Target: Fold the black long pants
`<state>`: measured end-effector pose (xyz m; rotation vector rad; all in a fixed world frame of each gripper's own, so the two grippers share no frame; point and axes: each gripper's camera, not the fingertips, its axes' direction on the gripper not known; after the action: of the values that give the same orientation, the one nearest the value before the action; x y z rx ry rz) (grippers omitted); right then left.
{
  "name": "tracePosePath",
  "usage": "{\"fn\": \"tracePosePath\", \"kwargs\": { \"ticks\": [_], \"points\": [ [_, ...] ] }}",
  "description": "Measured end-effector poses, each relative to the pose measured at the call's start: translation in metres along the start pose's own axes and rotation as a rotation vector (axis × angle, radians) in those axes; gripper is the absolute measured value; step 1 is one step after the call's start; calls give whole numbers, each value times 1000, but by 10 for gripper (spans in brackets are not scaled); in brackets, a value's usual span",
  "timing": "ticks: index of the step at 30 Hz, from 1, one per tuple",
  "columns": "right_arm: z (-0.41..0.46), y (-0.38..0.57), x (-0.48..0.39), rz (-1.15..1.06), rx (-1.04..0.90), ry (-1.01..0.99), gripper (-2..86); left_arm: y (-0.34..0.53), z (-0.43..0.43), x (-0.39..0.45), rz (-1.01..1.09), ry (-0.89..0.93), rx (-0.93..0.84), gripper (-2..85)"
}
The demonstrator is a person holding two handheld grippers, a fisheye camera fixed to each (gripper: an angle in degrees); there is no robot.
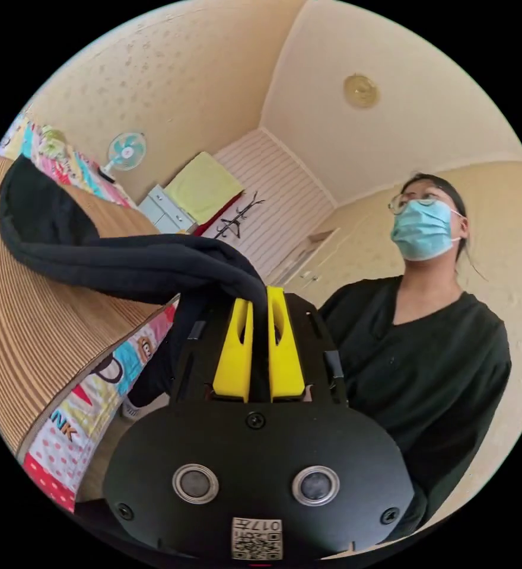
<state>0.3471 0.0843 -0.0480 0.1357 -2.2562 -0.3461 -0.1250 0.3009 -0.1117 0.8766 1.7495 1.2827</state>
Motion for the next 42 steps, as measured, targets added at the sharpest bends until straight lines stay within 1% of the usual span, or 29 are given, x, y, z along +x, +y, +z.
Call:
{"fn": "tracePosePath", "kwargs": {
  "ticks": [1,2,3,4,6,8,9,11,12,13,14,15,17,18,19,20,21,22,23,24,25,26,27,28,30,32,35,38,42],
  "points": [
    [-24,3,-25,-90,89,-104,23,6,-12,15,40,89,21,42],
    [-48,10,-48,-166,168,-167,22,15,-23,27,69,131,25,41],
    [-59,14,-58,-198,195,-176,21,21,-28,33,84,131,23,41],
    [-79,24,-79,-241,216,-146,21,35,-37,42,103,106,16,41],
    [-99,36,-99,-212,192,-31,20,56,-43,46,64,62,-5,41],
    [-106,50,-107,-91,152,145,19,74,-36,40,4,33,-55,41],
    [-106,53,-105,-53,152,180,19,78,-35,38,-7,5,-42,41],
    [-103,65,-85,71,212,265,19,92,-41,12,-134,-130,114,40],
    [-102,67,-78,89,240,273,19,95,-44,1,-186,-161,159,40],
    [-99,69,-64,113,304,288,18,100,-49,-20,-284,-252,236,39],
    [-95,68,-49,137,374,331,18,100,-49,-35,-350,-384,278,39],
    [-92,66,-41,158,410,369,18,97,-47,-41,-362,-460,282,39],
    [-77,52,-3,334,516,602,18,74,-20,-69,-389,-798,179,38],
    [-71,48,9,384,524,682,17,69,-11,-80,-415,-888,144,38],
    [-56,38,32,469,488,862,17,60,10,-106,-451,-1053,67,38],
    [-36,26,61,563,381,1073,16,54,33,-131,-446,-1173,1,38],
    [-24,19,79,605,289,1178,16,51,46,-144,-439,-1226,-40,38],
    [5,6,122,672,16,1386,16,45,73,-173,-430,-1334,-164,38],
    [42,-2,167,642,-302,1536,15,41,99,-206,-445,-1438,-316,37],
    [59,-6,178,586,-367,1611,14,39,111,-217,-426,-1472,-360,37],
    [87,-13,195,537,-423,1739,13,32,131,-230,-367,-1533,-389,37],
    [112,-17,218,493,-504,1821,13,27,149,-245,-313,-1585,-429,36],
    [124,-18,229,450,-549,1844,13,25,155,-253,-292,-1605,-442,36],
    [142,-18,249,357,-604,1851,12,20,161,-268,-263,-1627,-430,35],
    [150,-23,271,293,-579,1787,12,10,157,-290,-273,-1643,-389,33],
    [135,-37,295,361,-444,1656,11,-4,147,-317,-292,-1675,-317,30],
    [111,-56,324,458,-307,1516,10,-29,147,-358,-279,-1746,-333,31],
    [98,-70,353,503,-248,1440,9,-56,138,-396,-280,-1768,-325,32],
    [95,-83,376,510,-242,1414,9,-80,121,-426,-302,-1763,-302,32]
  ]
}}
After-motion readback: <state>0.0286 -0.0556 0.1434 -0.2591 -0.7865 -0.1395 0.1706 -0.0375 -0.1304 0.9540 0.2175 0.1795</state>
